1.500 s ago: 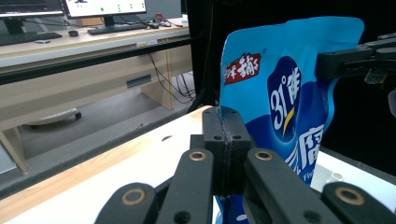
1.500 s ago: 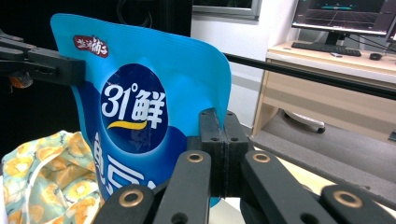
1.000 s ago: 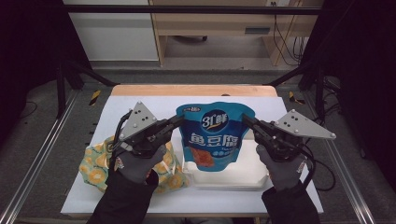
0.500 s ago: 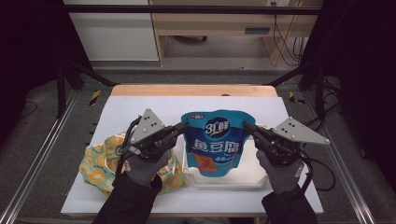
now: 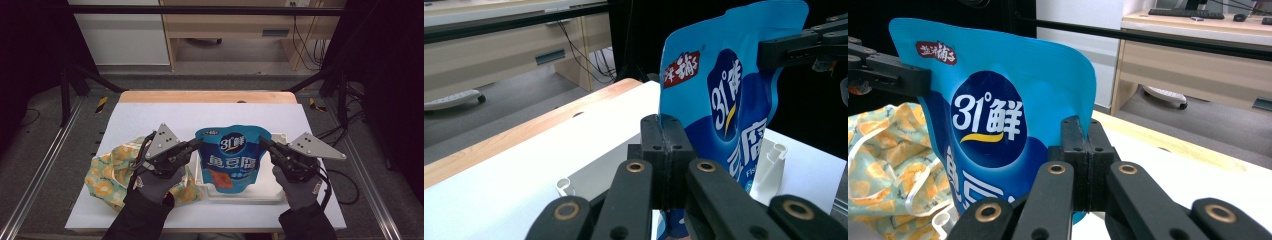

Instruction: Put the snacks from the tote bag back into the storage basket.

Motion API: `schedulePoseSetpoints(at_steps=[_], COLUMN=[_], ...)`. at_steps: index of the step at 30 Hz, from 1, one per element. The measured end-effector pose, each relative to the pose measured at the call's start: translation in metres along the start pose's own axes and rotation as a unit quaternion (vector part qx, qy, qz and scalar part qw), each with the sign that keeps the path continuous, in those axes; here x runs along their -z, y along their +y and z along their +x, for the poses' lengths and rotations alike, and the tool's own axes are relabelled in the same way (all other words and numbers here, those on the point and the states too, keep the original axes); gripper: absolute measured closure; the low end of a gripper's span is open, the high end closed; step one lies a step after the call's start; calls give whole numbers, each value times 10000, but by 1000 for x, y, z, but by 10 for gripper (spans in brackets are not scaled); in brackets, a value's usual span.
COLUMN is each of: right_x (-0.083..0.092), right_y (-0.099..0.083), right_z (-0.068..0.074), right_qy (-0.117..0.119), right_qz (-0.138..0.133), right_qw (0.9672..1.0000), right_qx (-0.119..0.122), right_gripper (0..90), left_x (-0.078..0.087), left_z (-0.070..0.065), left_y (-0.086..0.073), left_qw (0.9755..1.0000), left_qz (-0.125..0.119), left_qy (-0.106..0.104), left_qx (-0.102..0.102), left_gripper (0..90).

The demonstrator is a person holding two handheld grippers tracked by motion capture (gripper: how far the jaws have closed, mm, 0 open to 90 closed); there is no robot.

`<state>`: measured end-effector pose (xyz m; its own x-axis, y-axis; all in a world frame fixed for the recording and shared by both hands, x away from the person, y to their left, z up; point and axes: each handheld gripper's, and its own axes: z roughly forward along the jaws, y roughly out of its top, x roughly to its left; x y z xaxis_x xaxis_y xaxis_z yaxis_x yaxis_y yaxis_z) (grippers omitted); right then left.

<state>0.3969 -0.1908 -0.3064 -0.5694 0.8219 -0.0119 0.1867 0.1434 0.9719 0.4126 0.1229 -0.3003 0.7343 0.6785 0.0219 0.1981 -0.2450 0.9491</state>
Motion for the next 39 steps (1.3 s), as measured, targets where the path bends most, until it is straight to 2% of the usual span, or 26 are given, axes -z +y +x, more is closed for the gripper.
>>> schedulePoseSetpoints(at_steps=[25, 39], right_x=[-12, -13], right_y=[-18, -23], right_z=[6, 4], right_qy=[80, 97], right_qz=[270, 315], right_qw=[9996, 9994], right_qx=[-41, -112], right_gripper=[900, 900], left_x=[-1, -3], left_z=[5, 4], left_y=[-22, -25], left_qw=[9998, 9997], left_qz=[179, 203], left_qy=[39, -4], left_qx=[106, 96], left_gripper=[900, 898])
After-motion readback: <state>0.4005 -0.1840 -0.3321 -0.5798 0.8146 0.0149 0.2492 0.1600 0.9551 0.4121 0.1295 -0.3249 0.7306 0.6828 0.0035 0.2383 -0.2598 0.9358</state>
